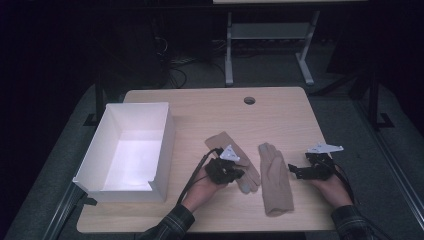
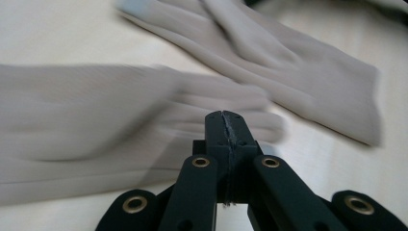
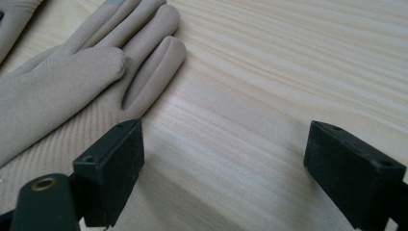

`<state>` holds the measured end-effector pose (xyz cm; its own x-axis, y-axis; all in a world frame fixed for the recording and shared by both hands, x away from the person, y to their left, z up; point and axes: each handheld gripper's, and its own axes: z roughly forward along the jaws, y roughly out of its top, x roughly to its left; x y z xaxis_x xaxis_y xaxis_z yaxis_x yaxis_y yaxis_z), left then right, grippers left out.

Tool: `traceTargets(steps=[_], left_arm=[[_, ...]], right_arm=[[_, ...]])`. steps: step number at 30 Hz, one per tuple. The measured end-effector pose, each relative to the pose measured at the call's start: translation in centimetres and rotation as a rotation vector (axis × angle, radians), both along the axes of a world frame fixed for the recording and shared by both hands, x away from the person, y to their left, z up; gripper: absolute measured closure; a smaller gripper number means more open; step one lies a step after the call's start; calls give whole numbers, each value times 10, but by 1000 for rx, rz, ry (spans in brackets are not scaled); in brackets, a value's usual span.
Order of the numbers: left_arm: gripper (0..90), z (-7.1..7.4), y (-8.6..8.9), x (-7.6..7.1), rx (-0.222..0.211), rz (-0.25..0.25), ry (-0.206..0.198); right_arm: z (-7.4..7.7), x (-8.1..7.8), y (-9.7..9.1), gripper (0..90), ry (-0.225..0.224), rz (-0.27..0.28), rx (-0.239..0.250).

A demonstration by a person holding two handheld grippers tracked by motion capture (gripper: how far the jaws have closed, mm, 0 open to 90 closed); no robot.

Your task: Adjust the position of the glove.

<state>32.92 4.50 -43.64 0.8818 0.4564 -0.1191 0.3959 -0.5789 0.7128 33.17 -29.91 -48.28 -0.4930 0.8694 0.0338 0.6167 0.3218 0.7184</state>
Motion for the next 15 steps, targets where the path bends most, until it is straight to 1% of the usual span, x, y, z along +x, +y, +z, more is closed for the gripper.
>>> traceTargets(steps=[2, 5, 7, 9, 10, 12, 13, 15], left_arm=[[899, 5, 7, 12, -9, 52, -26], [899, 9, 16, 32, 27, 115, -67], [899, 8, 21, 45, 48, 159, -73], [899, 4, 24, 57, 58, 197, -74], [898, 2, 26, 62, 71, 210, -81], [899, -3, 28, 71, 90, 232, -77], [899, -6, 28, 75, 92, 247, -73], [898, -13, 28, 80, 131, 259, -70]], right_arm=[[0, 0, 0, 136, -3, 0, -2], [0, 0, 0, 136, -6, 3, -3], [0, 0, 0, 136, -5, 3, -2], [0, 0, 0, 136, -2, 1, -1], [0, 1, 0, 136, -8, 3, -4], [0, 1, 0, 136, -6, 3, -3], [0, 1, 0, 136, -8, 4, -3], [0, 0, 0, 136, -6, 4, -2]])
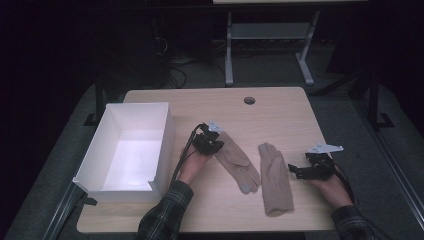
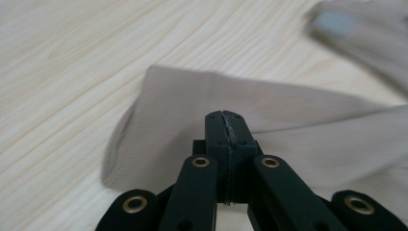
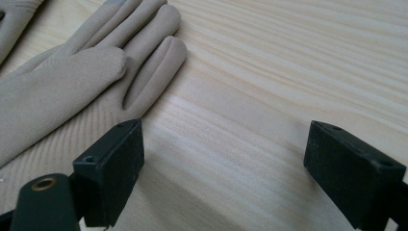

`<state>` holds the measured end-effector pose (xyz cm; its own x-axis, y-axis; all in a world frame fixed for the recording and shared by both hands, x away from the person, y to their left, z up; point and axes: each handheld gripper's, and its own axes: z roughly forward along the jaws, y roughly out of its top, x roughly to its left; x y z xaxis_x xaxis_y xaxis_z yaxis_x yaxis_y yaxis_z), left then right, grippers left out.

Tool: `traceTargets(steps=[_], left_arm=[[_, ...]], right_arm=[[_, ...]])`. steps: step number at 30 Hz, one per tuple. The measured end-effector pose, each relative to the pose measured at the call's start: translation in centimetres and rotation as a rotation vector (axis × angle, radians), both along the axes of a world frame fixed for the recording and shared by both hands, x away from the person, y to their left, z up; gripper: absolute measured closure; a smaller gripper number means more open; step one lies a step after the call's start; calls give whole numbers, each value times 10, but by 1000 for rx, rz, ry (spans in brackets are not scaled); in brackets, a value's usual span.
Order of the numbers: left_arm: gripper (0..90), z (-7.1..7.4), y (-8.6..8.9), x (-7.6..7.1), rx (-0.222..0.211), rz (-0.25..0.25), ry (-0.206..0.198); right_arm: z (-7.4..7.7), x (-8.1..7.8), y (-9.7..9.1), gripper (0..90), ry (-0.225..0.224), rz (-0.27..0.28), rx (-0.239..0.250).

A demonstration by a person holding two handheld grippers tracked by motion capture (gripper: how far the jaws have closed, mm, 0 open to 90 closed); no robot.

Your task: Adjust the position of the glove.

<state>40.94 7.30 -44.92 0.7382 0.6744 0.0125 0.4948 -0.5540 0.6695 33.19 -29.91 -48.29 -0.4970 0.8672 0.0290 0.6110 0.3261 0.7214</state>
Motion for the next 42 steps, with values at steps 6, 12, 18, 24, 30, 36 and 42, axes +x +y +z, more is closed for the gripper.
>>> traceTargets(steps=[6, 12, 18, 24, 30, 36, 42], left_arm=[[900, -8, 4, -1, 48, 42, 19], [900, -8, 16, -20, 44, 70, 28], [899, -6, 25, -45, 77, 81, 36], [899, -4, 31, -69, 92, 78, 37], [899, -3, 36, -94, 86, 50, 56], [899, -2, 45, -120, 73, 25, 84], [898, -1, 51, -140, 50, 18, 108]], right_arm=[[0, 0, 0, 136, 4, -1, 2], [0, -1, 0, 136, 5, -1, 3], [0, -1, 0, 136, 5, 0, 3], [0, -1, 0, 136, 4, 0, 2], [0, -1, 0, 136, 3, 5, 1], [0, -1, 1, 136, 3, 6, 1], [0, -1, 1, 136, 3, 6, 1]])
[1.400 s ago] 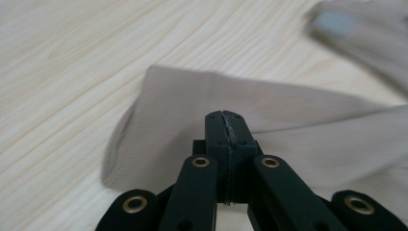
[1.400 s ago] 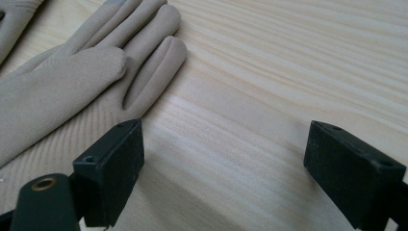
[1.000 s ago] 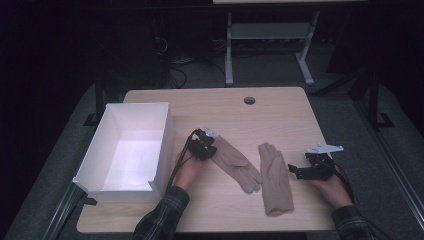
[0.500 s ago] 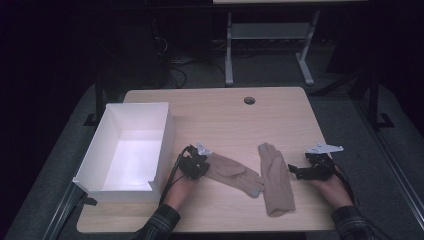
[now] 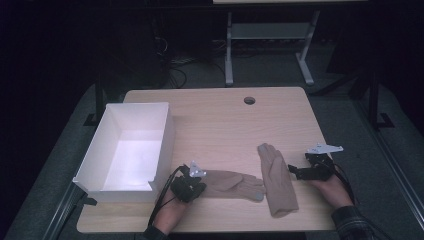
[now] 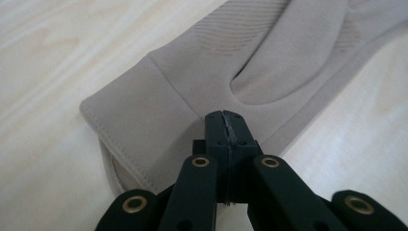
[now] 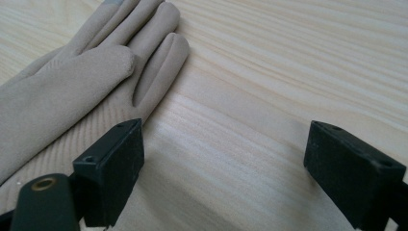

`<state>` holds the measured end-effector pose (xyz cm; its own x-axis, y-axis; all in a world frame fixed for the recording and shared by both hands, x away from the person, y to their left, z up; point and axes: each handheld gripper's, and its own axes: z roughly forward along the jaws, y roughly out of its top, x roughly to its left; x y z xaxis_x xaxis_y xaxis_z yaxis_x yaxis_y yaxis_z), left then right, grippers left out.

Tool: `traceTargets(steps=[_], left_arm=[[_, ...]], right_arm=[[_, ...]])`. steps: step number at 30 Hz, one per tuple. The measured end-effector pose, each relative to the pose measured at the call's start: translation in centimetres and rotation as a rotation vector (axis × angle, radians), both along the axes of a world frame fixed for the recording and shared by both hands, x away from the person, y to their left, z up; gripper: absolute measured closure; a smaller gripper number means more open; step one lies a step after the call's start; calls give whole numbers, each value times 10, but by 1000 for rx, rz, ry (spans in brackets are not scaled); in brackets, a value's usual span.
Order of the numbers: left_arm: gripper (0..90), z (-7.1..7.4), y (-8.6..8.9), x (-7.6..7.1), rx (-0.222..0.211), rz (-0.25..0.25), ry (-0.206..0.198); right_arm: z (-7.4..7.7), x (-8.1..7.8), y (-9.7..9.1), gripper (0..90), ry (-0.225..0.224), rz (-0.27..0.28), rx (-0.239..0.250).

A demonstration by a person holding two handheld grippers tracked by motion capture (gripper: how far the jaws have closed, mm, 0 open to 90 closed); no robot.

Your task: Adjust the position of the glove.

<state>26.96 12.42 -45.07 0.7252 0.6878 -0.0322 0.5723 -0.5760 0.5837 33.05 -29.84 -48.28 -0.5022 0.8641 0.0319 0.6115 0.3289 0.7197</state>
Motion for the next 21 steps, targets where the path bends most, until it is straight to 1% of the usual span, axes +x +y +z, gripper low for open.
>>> traceTargets(steps=[1, 2, 4, 5, 7, 8, 11, 13, 14, 15, 18, 21], left_arm=[[898, 1, 1, 0, -4, -6, 1], [898, 4, 2, 1, -9, -15, -6], [897, 8, -1, 5, -29, -16, -14], [897, 11, -3, 8, -48, -33, -27], [897, 15, -12, 14, -55, -61, -36], [898, 17, -17, 16, -71, -82, -46], [897, 21, -35, 24, -79, -133, -62], [898, 24, -48, 29, -93, -160, -63], [898, 25, -54, 32, -97, -183, -67], [898, 26, -61, 34, -106, -193, -66], [898, 26, -82, 37, -112, -240, -65], [898, 22, -101, 36, -110, -289, -55]], right_arm=[[0, 0, 0, 136, 0, 0, 0], [0, 0, 0, 136, -2, 1, -1], [0, 0, 0, 136, -2, 0, -2], [0, 0, 0, 136, -4, 2, -2], [0, 0, 0, 136, -5, 2, -3], [0, 0, 0, 136, -6, 3, -3], [0, 0, 0, 136, -5, 3, -2], [0, 0, 0, 136, -5, 2, -2], [0, 0, 0, 136, -6, 3, -2], [0, 0, 0, 136, -5, 3, -2], [0, 0, 0, 136, -5, 3, -2], [0, 0, 0, 136, -5, 3, -2]])
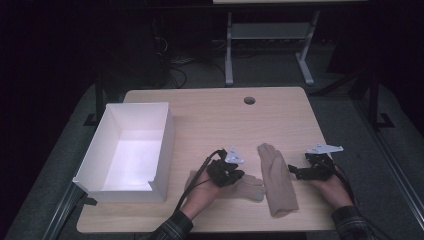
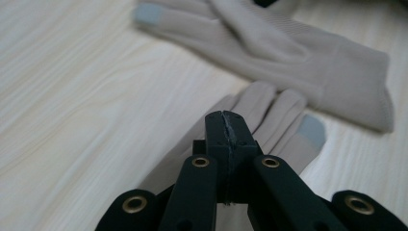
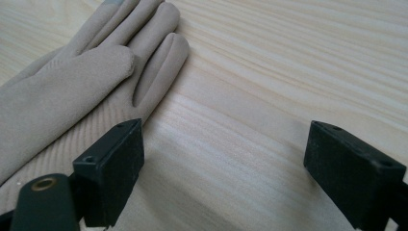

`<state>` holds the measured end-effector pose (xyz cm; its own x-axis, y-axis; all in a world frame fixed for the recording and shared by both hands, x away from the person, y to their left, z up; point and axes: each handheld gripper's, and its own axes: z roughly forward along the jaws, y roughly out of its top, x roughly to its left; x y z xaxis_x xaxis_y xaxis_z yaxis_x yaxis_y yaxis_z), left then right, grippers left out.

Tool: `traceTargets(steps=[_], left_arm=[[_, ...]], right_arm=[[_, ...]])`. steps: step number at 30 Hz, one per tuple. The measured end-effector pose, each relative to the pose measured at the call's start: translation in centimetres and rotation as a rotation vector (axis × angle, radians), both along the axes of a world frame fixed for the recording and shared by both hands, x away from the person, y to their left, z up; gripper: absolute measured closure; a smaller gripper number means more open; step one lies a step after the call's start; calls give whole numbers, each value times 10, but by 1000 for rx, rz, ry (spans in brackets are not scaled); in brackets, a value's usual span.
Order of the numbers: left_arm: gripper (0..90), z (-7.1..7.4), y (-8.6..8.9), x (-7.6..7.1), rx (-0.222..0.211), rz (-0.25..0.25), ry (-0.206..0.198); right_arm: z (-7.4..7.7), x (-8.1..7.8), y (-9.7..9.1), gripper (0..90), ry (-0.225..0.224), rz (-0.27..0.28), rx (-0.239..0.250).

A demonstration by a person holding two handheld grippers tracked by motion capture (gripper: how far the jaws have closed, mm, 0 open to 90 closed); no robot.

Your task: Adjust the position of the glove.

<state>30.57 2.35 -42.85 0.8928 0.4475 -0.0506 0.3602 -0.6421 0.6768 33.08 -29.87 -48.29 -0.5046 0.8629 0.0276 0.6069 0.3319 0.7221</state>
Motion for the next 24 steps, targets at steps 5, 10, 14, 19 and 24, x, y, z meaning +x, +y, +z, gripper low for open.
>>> traceTargets(steps=[5, 10, 14, 19, 24], left_arm=[[898, -11, -21, -2, 32, -59, 21], [898, -25, -28, 1, 76, -66, 24], [899, -27, -27, 7, 76, -56, 22], [898, -28, -23, 19, 71, -17, 18], [898, -28, -19, 36, 81, 32, 5]], right_arm=[[0, 0, 0, 136, 1, 2, 0], [0, 0, 0, 136, 1, 2, 0], [0, 0, 0, 136, 1, 3, 1], [0, 0, 0, 136, 1, 2, 0], [0, 0, 0, 136, 2, 2, 0]])
